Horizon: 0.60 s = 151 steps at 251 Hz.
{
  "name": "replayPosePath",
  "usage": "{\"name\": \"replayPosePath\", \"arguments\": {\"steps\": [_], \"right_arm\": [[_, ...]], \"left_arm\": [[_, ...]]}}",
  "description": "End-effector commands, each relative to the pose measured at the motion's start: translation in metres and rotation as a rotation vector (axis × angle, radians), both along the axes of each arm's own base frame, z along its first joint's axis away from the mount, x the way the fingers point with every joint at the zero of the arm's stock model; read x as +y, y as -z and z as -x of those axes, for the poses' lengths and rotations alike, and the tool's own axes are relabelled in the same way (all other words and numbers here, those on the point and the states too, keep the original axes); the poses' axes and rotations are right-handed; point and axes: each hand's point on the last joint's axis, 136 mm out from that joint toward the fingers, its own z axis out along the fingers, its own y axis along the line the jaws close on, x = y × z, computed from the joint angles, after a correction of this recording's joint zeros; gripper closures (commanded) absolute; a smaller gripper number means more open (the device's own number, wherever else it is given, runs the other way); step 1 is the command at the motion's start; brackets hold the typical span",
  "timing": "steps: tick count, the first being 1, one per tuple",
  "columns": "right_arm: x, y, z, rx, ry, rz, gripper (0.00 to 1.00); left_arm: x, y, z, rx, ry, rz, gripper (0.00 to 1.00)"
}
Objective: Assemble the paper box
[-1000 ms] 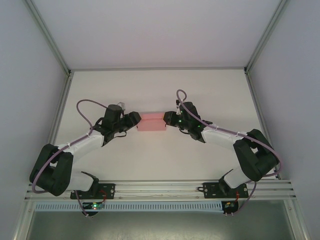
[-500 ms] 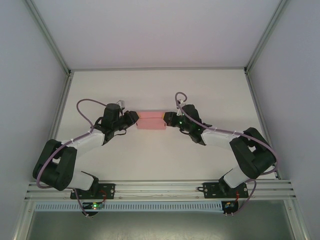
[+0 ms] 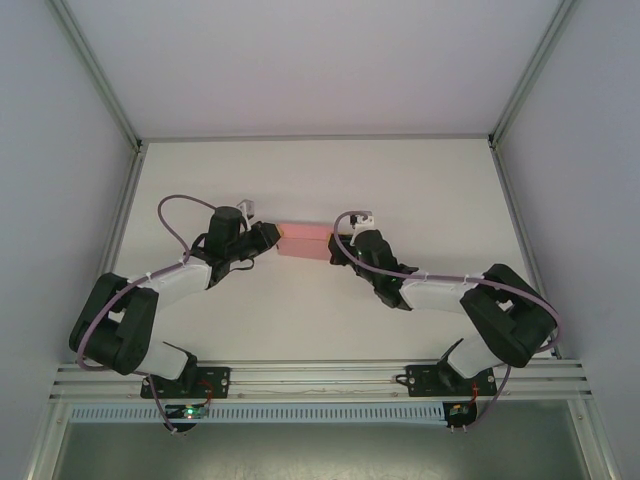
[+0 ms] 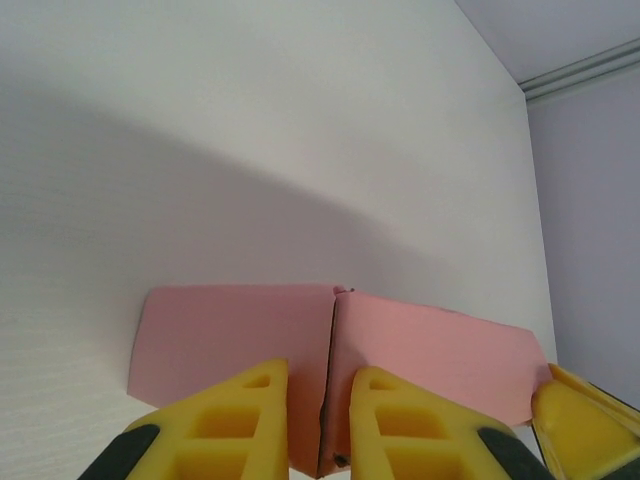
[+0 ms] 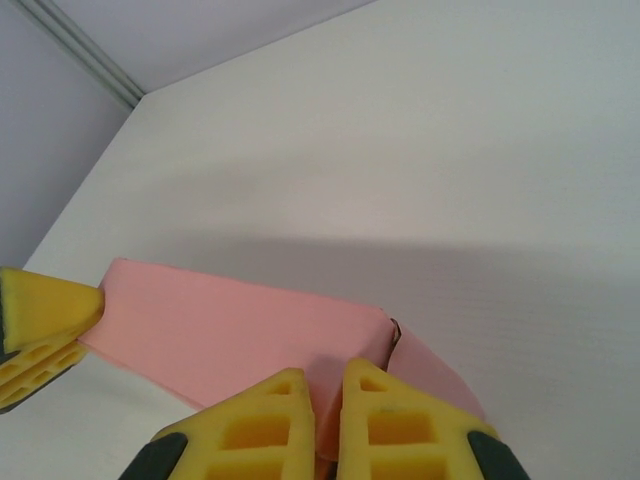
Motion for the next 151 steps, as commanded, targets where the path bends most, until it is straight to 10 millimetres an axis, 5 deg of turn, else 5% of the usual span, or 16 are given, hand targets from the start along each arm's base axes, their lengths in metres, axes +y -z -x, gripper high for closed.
{"name": "replayPosePath", "arguments": {"steps": [1,70,116,151], "right_arm": [[-0.114,0.166,0.110,0.517,0.023,0.643,1.00],[-0.111,0.179,0.109,0.425,-0.008,0.642,1.00],[-0.101,0.158,0.102,0.335,-0.038,0.611,1.00],[-0.066,0.133,0.087,0.322,-0.131,0.552,1.00]], "left_arm": [[0.058,0.114,0.073,0.395,-0.068,-0.305,1.00],[0.054,0.115,0.074,0.351,-0.026,-0.309,1.00],[0.048,0.109,0.073,0.335,0.007,-0.312,1.00],[0.036,0.090,0.061,0.296,0.031,-0.309,1.00]]}}
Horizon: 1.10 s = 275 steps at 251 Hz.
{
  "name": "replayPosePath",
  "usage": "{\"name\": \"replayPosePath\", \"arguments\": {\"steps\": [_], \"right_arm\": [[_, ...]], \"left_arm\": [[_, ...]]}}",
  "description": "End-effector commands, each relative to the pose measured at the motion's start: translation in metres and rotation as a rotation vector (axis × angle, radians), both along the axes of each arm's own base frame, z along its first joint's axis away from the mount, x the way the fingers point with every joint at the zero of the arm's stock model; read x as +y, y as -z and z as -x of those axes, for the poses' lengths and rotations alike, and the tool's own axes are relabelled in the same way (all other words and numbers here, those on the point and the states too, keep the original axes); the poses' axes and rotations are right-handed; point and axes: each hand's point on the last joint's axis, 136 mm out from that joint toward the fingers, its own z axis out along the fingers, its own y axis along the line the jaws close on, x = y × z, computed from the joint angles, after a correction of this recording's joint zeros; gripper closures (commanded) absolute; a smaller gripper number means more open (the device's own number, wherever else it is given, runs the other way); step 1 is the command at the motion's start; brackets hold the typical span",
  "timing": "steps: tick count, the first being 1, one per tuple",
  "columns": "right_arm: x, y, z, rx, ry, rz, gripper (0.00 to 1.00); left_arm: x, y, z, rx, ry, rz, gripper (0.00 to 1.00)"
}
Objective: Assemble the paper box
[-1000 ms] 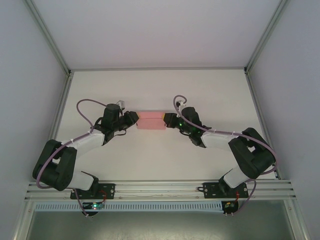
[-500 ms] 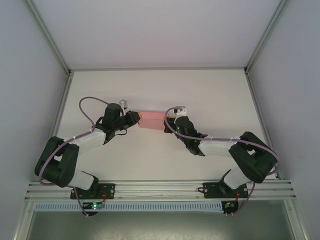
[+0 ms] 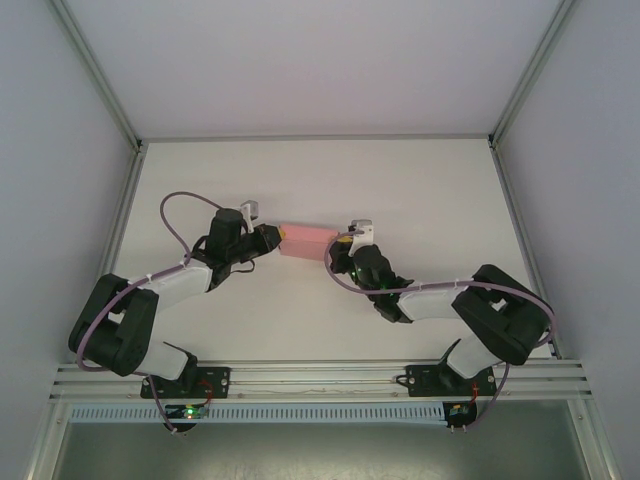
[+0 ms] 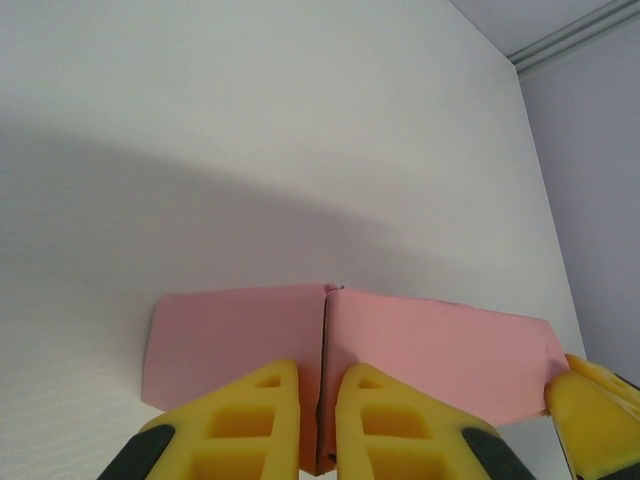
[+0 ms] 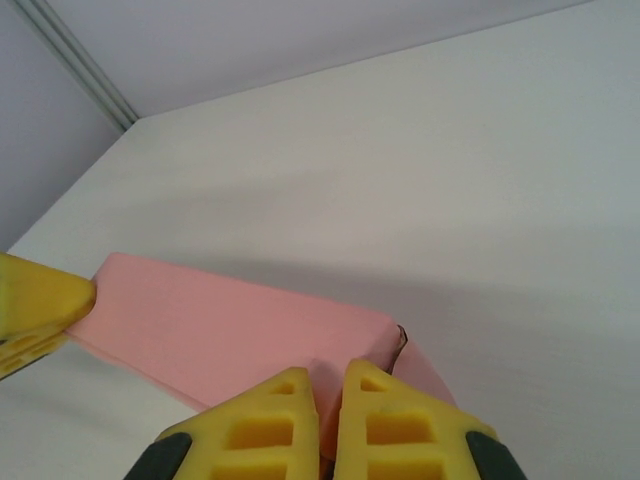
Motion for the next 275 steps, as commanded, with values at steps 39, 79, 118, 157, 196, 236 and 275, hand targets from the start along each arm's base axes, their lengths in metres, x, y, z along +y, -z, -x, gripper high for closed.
{"name": "replayPosePath", "arguments": {"steps": [39,79,118,157,196,236,275], "right_arm": [[-0.029,0.092,0.046,0.459,-0.116,0.407,1.00],[-0.034,0.068,0.030,0.506,-0.052,0.346,0.97],[-0.030,0.053,0.027,0.502,-0.066,0.277,0.83],[-0.021,0.030,0.009,0.500,-0.070,0.172,0.73],[-0.013,-0.003,-0.020,0.473,-0.081,0.078,0.67],[-0.010,-0.028,-0.033,0.445,-0.090,0.063,0.60],[-0.016,-0.047,-0.039,0.399,-0.106,0.087,0.50]], "left_arm": [[0.021,0.074,0.037,0.335,-0.033,-0.217,0.89],[0.024,0.056,0.024,0.323,-0.074,-0.243,0.79],[0.017,0.032,0.019,0.262,-0.059,-0.208,0.60],[0.011,0.010,0.006,0.212,-0.048,-0.201,0.48],[0.002,-0.020,-0.015,0.159,-0.023,-0.202,0.41],[0.001,-0.042,-0.023,0.114,-0.024,-0.213,0.23],[0.010,-0.058,-0.022,0.074,-0.045,-0.251,0.00]]}}
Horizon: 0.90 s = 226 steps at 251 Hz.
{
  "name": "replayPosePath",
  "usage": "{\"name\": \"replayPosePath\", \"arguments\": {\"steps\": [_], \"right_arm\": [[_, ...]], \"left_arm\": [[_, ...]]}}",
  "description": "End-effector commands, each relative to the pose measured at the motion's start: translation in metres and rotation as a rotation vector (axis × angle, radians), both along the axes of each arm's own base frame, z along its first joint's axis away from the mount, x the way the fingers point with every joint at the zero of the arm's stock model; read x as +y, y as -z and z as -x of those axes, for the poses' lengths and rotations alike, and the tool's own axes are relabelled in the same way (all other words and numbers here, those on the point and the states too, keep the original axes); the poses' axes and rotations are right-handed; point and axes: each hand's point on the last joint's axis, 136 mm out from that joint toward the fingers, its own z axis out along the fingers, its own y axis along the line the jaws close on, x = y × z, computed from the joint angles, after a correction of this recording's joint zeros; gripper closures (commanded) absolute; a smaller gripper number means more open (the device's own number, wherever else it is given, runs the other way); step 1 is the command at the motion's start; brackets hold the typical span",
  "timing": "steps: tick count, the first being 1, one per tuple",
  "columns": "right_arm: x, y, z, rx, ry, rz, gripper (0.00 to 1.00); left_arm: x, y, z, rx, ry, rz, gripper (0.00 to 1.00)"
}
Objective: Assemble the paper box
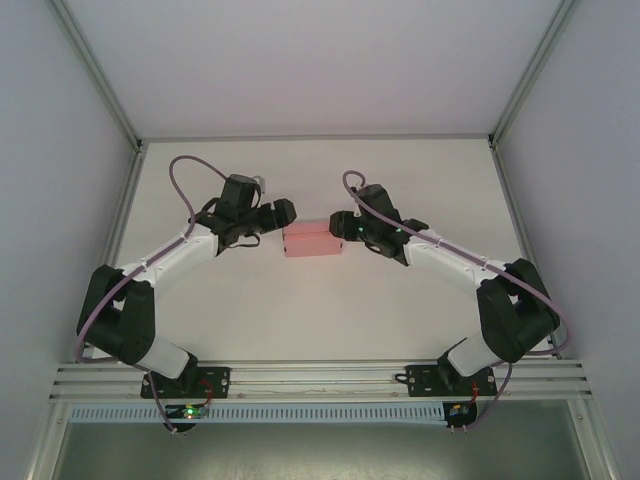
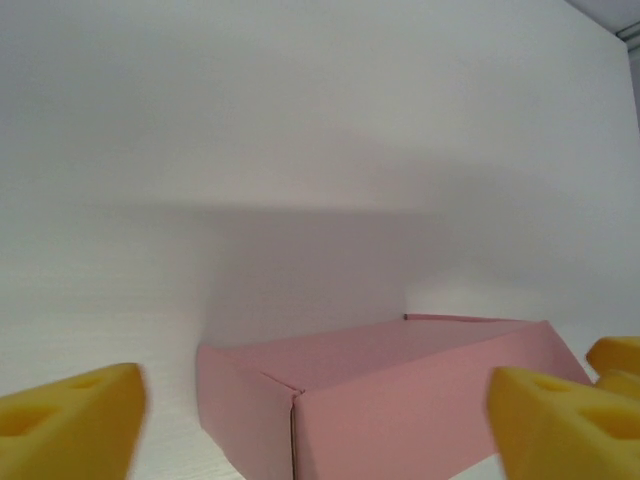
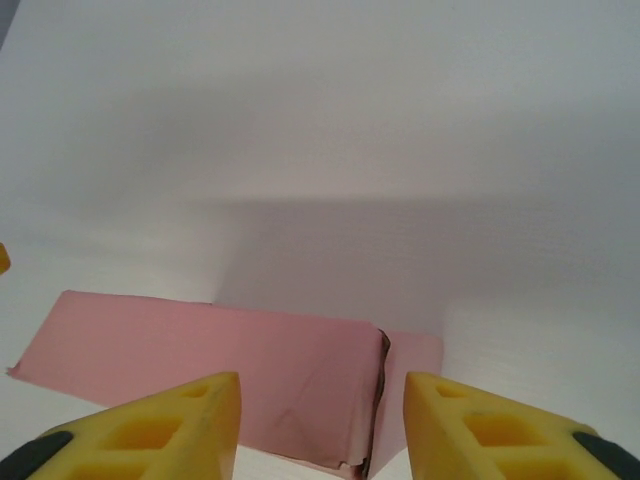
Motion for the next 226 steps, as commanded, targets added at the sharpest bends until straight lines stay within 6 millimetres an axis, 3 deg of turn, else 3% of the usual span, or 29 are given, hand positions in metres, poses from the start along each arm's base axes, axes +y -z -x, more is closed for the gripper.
{"name": "replayPosePath", "arguments": {"steps": [1,28,45,78,105,138,176,226], "right_arm": [[-0.004,-0.013,0.001,-0.013,-0.040,0.025,0.49],[-0.007,-0.022,-0.003,-0.053,-0.081,0.042,0.48],[-0.012,-0.018,-0.002,-0.034,-0.087,0.052,0.45],[-0.032,0.007,0.000,0.043,-0.021,0.048,0.43],[-0.031,0.018,0.000,0.089,-0.022,-0.034,0.44],[-0.020,0.029,0.003,0.123,-0.064,-0.051,0.45],[-0.025,0.043,0.008,0.163,-0.043,-0.040,0.46],[-0.049,0.024,0.000,0.110,0.048,-0.014,0.44]], "left_arm": [[0.011,-0.014,0.007,-0.019,-0.012,-0.067,0.00],[0.020,-0.026,0.006,-0.055,-0.037,-0.102,0.00],[0.020,-0.026,0.010,-0.037,-0.034,-0.105,0.00],[0.020,-0.001,0.020,0.044,-0.024,-0.105,0.00],[0.005,0.018,0.022,0.085,0.007,-0.025,0.00],[-0.007,0.034,0.022,0.128,0.035,0.030,0.08],[-0.006,0.046,0.024,0.153,0.025,0.029,0.13],[-0.004,0.060,0.026,0.178,0.009,0.020,0.30]]}}
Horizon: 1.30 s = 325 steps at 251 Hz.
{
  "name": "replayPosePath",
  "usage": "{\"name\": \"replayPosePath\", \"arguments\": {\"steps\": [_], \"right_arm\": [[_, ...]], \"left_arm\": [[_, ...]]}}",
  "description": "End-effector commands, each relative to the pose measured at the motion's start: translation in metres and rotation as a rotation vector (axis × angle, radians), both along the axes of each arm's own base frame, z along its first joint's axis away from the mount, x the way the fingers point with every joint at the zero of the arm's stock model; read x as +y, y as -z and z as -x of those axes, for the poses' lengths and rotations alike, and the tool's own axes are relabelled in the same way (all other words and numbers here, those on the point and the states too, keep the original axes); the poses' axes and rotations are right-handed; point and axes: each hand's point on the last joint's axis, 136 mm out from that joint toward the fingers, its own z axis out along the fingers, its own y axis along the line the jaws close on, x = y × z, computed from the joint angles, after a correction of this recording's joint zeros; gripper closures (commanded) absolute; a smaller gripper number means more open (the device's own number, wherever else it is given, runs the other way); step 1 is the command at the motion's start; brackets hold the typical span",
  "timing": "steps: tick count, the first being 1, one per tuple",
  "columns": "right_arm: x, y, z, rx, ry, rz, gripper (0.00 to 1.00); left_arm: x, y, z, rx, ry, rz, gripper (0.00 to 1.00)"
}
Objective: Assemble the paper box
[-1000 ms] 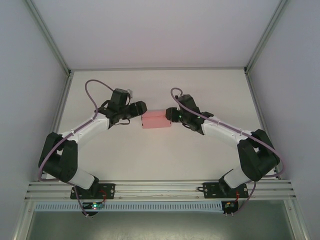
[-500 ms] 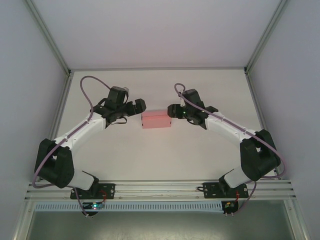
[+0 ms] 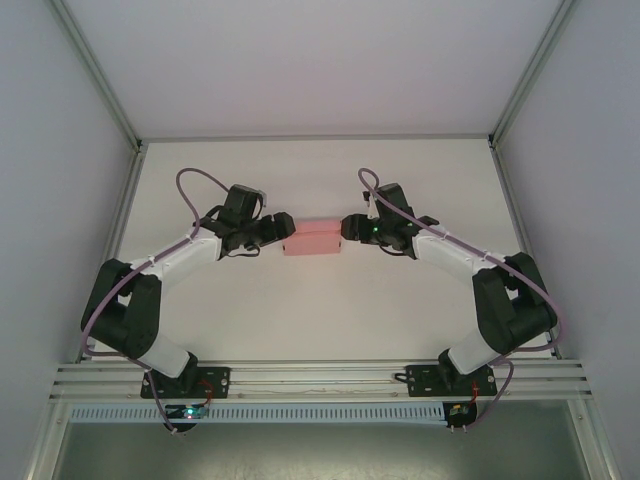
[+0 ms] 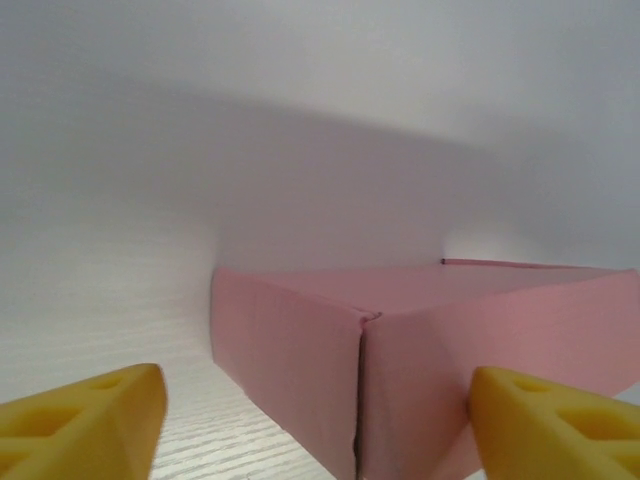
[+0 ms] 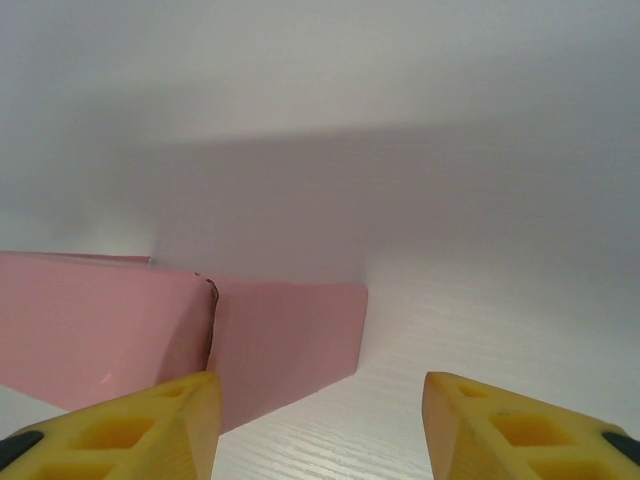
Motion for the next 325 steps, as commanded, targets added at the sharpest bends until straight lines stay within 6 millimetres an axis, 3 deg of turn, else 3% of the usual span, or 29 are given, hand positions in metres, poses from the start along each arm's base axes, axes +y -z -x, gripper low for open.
{"name": "replayPosePath", "arguments": {"steps": [1,40,69,120,173,219,248,265,325], "right_arm": [[-0.017,-0.010,-0.001,-0.020,0.063,0.015,0.44],[-0.023,-0.030,-0.010,-0.059,0.085,-0.037,0.41],[-0.008,-0.034,-0.011,-0.048,0.040,-0.118,0.41],[0.023,-0.022,-0.005,0.027,-0.061,-0.289,0.42],[0.011,0.001,0.005,0.078,-0.029,-0.283,0.44],[-0.001,0.001,0.001,0.069,0.004,-0.350,0.44],[0.003,0.018,0.009,0.132,-0.023,-0.382,0.46],[0.007,0.030,0.016,0.178,-0.037,-0.415,0.52],[0.000,0.091,0.039,0.268,0.004,-0.400,0.63]], "left_arm": [[0.000,0.022,0.008,0.051,0.001,-0.013,0.30],[0.001,0.033,0.012,0.064,-0.013,0.000,0.50],[0.004,0.042,0.017,0.083,-0.027,-0.003,0.63],[0.007,0.051,0.022,0.106,-0.046,0.001,0.73],[0.008,0.054,0.023,0.115,-0.045,-0.008,0.83],[0.010,0.062,0.027,0.135,-0.045,-0.021,0.93],[0.010,0.066,0.029,0.151,-0.046,-0.020,0.96],[0.009,0.068,0.030,0.157,-0.045,-0.020,1.00],[0.007,0.072,0.029,0.176,-0.045,-0.013,1.00]]}}
